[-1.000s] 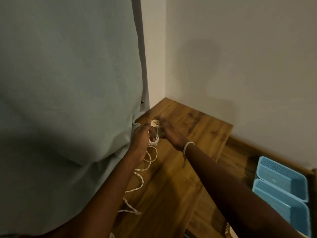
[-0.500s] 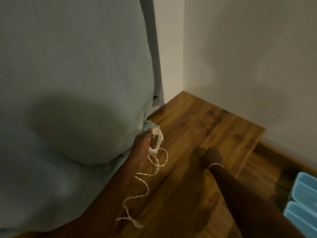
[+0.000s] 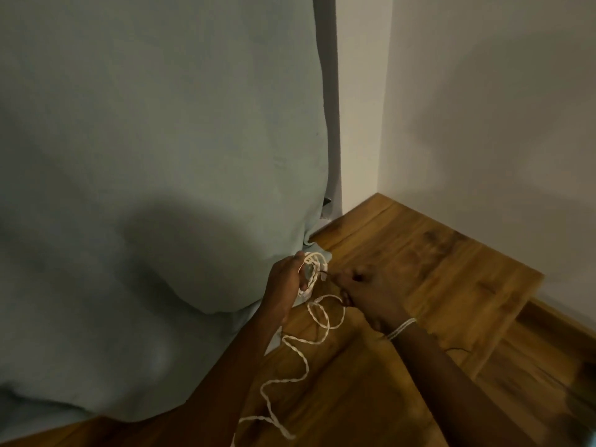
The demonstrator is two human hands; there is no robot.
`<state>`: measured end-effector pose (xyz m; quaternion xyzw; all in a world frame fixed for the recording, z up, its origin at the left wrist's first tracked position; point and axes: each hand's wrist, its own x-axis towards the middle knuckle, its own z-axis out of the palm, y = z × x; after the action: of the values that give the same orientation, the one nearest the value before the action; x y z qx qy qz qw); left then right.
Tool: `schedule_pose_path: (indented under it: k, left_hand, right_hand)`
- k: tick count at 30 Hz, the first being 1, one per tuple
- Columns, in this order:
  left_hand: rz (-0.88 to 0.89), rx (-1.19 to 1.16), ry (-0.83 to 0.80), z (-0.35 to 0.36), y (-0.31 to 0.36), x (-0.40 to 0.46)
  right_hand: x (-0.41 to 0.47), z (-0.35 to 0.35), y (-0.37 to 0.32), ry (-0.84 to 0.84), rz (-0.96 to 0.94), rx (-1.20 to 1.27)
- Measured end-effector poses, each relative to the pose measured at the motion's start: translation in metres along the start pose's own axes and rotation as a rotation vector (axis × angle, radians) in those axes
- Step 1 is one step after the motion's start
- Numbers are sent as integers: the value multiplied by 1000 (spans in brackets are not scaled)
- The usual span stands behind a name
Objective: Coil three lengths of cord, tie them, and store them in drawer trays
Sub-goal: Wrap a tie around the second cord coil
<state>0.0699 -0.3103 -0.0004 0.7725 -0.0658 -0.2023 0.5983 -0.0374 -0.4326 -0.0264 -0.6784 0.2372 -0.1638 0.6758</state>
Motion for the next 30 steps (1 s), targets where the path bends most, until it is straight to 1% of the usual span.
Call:
schedule_pose_path:
  k: [2, 4, 5, 7, 9, 11, 14, 19, 24, 30]
  left_hand:
    - [-15, -59, 8, 0, 3, -1]
    - [-27, -112, 41, -1, 8, -5]
    - [-6, -135, 68, -2, 11, -8]
    - [90, -172, 117, -7, 13, -12]
    - [192, -147, 157, -13, 13, -14]
    - [249, -124, 177, -15, 12, -14]
    - [279, -160, 181, -17, 16, -21]
    - [269, -195, 161, -25, 21, -24]
    - [322, -113, 140, -33, 25, -24]
    - [433, 1, 79, -43, 25, -29]
  right_hand:
    - [-11, 25, -15, -60, -25, 11]
    - [-15, 42, -17, -8, -21, 38]
    - [-16, 48, -19, 34, 13, 84]
    - [-19, 55, -24, 105, 80, 207]
    - [-23, 62, -31, 126, 118, 294]
    - [-25, 70, -38, 108, 164, 349]
    - [-25, 81, -48, 41, 267, 452]
    - [-30, 89, -58, -57, 343, 761]
    - [-32, 95, -59, -60, 348, 844]
    - [-32, 94, -59, -55, 365, 842]
